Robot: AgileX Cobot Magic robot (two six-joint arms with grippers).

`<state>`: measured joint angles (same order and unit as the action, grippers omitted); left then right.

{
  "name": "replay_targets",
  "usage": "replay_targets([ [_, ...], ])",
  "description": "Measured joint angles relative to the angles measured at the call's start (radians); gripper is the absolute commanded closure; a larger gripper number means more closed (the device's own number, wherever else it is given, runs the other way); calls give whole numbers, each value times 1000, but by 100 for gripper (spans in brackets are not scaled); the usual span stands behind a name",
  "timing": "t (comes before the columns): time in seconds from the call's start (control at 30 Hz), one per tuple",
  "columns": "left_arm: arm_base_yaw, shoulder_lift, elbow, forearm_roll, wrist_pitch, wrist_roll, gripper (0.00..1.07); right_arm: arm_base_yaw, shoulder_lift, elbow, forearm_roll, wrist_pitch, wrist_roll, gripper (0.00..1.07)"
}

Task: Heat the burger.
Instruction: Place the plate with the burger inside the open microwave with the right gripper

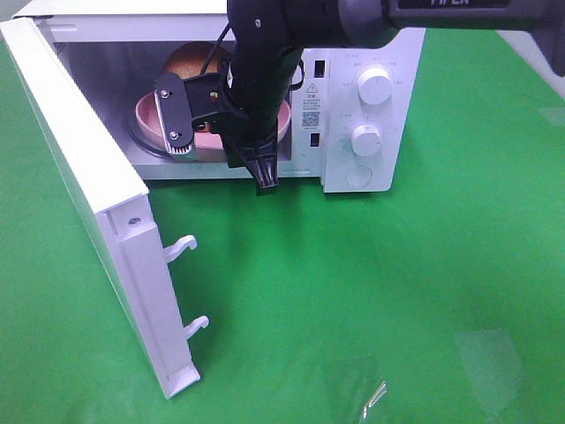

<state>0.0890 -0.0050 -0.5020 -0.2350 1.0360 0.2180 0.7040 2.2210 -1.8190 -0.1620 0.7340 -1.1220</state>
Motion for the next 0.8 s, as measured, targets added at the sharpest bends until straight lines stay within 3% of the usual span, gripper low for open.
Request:
replay_targets([
  [0.8,0,0,0,0,0,0,9,0,121,-134,-22,-19,-3,105],
])
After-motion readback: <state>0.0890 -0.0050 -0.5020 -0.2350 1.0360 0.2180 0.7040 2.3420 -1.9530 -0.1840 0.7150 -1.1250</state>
